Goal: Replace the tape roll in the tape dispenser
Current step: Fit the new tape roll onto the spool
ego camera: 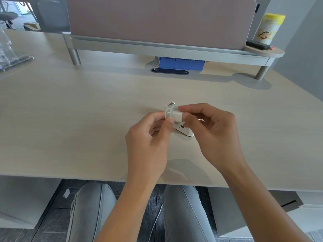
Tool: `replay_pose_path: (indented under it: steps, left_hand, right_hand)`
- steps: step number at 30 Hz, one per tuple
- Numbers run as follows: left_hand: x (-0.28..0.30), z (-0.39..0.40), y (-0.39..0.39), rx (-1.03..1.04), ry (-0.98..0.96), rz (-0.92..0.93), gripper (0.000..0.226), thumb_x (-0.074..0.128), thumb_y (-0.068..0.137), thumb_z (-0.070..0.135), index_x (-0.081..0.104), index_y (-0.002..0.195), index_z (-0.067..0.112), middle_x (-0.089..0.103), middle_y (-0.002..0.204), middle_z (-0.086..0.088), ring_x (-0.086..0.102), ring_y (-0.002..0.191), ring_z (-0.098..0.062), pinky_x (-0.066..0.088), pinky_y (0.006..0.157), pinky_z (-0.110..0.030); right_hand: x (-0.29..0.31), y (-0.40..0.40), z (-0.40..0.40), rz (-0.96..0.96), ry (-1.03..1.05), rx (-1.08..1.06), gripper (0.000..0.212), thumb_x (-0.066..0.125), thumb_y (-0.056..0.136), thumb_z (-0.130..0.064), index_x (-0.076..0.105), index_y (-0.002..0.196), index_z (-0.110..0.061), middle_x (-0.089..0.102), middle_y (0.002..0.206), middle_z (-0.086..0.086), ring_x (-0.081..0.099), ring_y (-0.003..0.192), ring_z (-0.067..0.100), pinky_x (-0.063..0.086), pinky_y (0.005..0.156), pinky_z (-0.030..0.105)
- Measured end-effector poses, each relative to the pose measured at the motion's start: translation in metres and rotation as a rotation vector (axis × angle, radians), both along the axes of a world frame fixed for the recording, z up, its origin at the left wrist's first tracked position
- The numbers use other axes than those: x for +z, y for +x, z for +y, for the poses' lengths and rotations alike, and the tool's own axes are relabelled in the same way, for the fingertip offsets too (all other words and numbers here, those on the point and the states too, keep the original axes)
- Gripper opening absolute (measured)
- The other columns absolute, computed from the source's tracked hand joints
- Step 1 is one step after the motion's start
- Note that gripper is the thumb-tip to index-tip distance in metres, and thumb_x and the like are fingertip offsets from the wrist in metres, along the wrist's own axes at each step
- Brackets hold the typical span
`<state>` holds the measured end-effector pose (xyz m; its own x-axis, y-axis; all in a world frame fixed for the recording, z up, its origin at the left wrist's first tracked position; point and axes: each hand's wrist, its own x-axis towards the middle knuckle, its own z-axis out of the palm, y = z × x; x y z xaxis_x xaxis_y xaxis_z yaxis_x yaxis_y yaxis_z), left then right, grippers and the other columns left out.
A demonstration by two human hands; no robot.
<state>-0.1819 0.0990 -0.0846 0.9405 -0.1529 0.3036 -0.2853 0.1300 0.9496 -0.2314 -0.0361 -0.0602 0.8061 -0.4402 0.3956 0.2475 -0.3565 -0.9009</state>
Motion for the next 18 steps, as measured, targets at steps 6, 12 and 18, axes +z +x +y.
replay_pose_path:
  steps: [6, 12, 18]
  left_hand:
    - [-0.002, -0.003, -0.001, 0.0, 0.004, 0.029, 0.012, 0.069, 0.096, 0.013, 0.08, 0.101, 0.013, 0.082, 0.087, 0.001, 0.079, 0.084, -0.015, 0.063, 0.084, -0.033]
    - [0.0, -0.008, -0.007, 0.067, 0.146, -0.057, 0.009, 0.07, 0.096, 0.02, 0.078, 0.095, 0.018, 0.079, 0.079, 0.01, 0.076, 0.077, -0.002, 0.061, 0.078, -0.024]
    - [0.0, -0.018, -0.015, 0.185, 0.185, -0.175, 0.011, 0.067, 0.096, 0.016, 0.078, 0.099, 0.014, 0.078, 0.082, 0.011, 0.074, 0.08, 0.0, 0.058, 0.076, -0.018]
  right_hand:
    - [-0.006, -0.001, -0.001, -0.001, -0.008, -0.041, 0.015, 0.082, 0.089, -0.009, 0.083, 0.102, -0.016, 0.081, 0.098, 0.001, 0.079, 0.087, 0.013, 0.059, 0.078, 0.02]
    - [-0.008, 0.002, -0.002, 0.05, -0.131, -0.101, 0.012, 0.079, 0.09, -0.01, 0.084, 0.097, -0.018, 0.08, 0.093, -0.005, 0.076, 0.083, 0.01, 0.057, 0.076, 0.016]
    - [-0.003, 0.001, -0.001, 0.078, 0.068, -0.081, 0.008, 0.078, 0.091, -0.007, 0.083, 0.096, -0.011, 0.082, 0.082, 0.0, 0.076, 0.073, 0.002, 0.053, 0.067, 0.008]
